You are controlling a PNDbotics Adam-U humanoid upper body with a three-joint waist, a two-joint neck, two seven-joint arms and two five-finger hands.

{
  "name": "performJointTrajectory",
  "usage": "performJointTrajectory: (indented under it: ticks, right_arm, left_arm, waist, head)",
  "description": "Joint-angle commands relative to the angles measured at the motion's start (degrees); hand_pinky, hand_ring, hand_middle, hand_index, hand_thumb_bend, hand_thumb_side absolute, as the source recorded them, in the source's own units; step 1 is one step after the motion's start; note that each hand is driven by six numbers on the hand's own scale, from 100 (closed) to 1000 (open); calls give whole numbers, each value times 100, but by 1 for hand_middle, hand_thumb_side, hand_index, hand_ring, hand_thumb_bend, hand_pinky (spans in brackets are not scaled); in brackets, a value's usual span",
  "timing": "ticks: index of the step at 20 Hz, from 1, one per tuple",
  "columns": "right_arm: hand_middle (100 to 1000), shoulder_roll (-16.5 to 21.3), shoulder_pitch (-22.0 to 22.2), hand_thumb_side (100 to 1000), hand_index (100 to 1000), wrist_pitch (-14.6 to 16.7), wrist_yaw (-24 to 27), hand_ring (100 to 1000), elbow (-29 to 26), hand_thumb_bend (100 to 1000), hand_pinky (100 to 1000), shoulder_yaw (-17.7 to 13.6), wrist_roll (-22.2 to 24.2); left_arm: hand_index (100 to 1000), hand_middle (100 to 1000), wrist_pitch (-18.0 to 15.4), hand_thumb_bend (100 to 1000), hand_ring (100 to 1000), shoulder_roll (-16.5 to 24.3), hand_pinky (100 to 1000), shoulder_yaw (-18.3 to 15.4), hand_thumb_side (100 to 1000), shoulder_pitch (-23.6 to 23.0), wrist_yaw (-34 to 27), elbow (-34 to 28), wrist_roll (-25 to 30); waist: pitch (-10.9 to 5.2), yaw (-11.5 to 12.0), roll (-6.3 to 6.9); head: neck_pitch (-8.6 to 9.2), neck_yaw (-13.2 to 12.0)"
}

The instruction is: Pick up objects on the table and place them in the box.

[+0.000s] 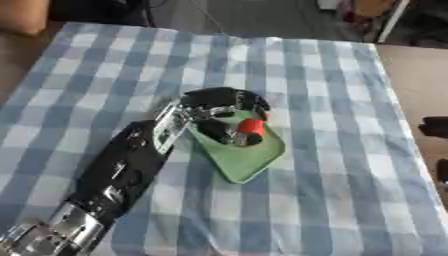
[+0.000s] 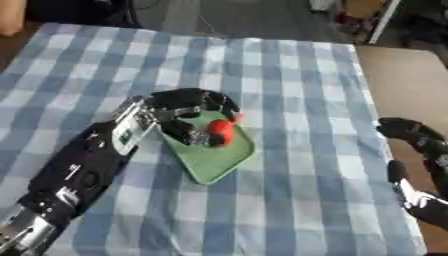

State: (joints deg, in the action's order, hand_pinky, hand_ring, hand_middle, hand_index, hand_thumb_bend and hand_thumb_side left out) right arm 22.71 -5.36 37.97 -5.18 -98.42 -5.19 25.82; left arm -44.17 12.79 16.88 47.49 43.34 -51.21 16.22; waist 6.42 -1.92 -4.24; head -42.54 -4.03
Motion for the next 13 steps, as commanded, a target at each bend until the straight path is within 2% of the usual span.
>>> performJointTrajectory:
  ticks: [1,4,6,8,13]
  right_arm:
    - [855,98,-44,458,844,1400,25,829,-75,100,832,-33,1383]
    - [855,98,-43,458,844,1400,17,829,-74,100,832,-41,1377]
    - [855,99,-41,456,844,1400,11,829,-75,100,832,-48,1371]
    - [855,98,-43,456,844,1400,4,829,-78,100,832,-53,1364]
    - [855,101,-26,456,844,1400,-38,829,-78,100,832,-95,1328]
  left_arm:
    - [794,865,54,597,813,86,772,-45,1000,23,-189,-189,38]
    - [770,879,313,490,810,155,749,-66,1000,-141,-786,-528,204]
    - [755,890,659,454,807,224,738,-112,1000,-310,-1484,-940,365]
    - [750,900,1189,435,806,310,729,-193,1000,-533,-2474,-1496,471]
    - [734,908,2918,476,813,715,720,-686,1000,-1353,-5074,-3433,510]
  waist:
    - [-59,11,-4]
    - [-54,17,-1]
    - [-51,25,2]
    - [-47,34,7]
    - [-43,85,31]
  head:
    - [84,-39]
    - [98,-25]
    - [113,-8]
    - [132,13]
    - [153,101]
